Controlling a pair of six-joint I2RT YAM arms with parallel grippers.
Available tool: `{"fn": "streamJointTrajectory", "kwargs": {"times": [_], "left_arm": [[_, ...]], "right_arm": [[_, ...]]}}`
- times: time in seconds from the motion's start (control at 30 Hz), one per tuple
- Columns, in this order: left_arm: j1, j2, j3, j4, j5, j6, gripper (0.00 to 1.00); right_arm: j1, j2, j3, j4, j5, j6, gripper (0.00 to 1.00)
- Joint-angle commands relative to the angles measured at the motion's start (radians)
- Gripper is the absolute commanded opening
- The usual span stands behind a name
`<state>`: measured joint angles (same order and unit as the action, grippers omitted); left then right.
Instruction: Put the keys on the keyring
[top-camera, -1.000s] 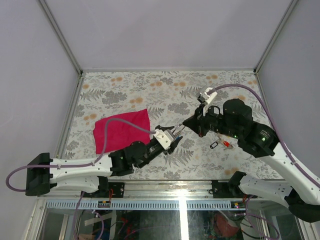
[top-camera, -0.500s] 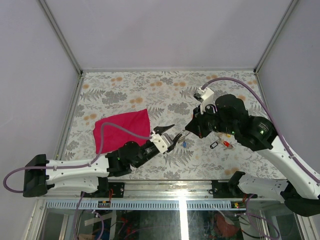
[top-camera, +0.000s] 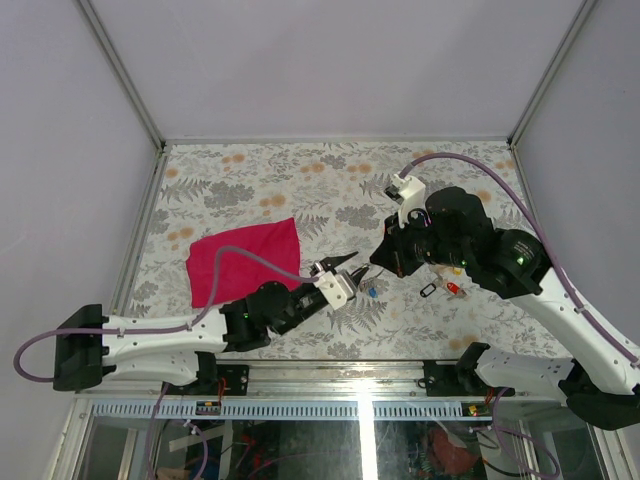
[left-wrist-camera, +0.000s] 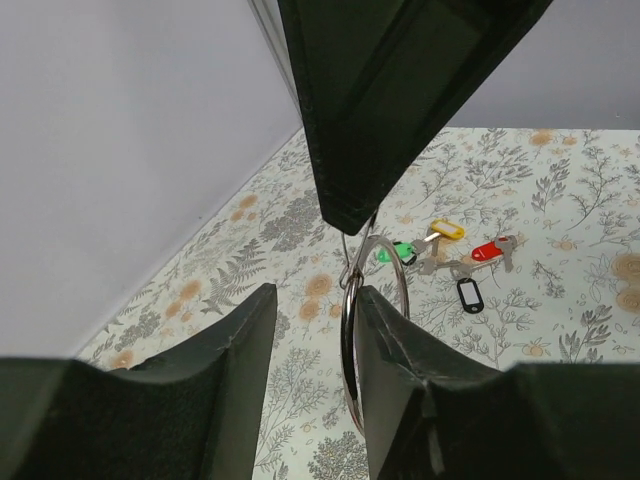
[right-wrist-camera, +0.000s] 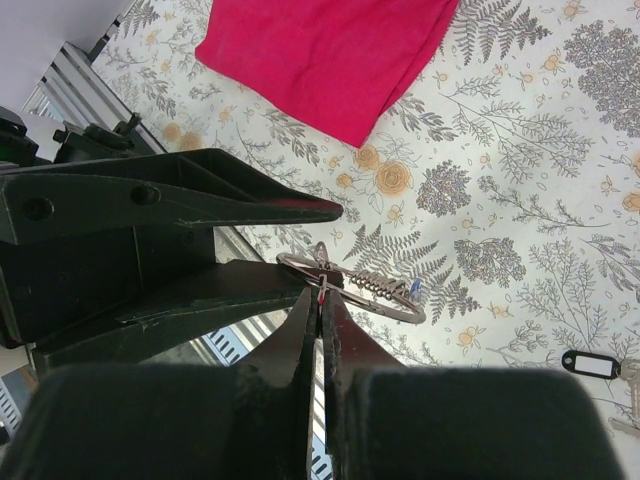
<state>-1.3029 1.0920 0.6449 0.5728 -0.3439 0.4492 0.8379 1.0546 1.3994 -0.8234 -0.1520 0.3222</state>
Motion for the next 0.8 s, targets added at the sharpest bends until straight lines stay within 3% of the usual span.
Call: {"fn": "streamJointTrajectory", "kwargs": {"times": [0.0, 0.37, 0.77], "left_arm": [[-0.007, 0.010, 0.043, 0.100, 0.008, 0.030, 0.37], [-0.007, 0.035, 0.063, 0.127, 0.024, 0.030, 0.35], [-0.006, 0.040, 0.068, 0.140, 0.038, 0.012, 0.26]], "right_arm": [[0.001, 0.001, 0.047, 0.018, -0.038, 0.015, 0.00], [0.002, 0.004, 0.029, 0.030, -0.045, 0.017, 0.00], [0.003, -0.003, 0.012, 0.040, -0.047, 0.024, 0.00]]}}
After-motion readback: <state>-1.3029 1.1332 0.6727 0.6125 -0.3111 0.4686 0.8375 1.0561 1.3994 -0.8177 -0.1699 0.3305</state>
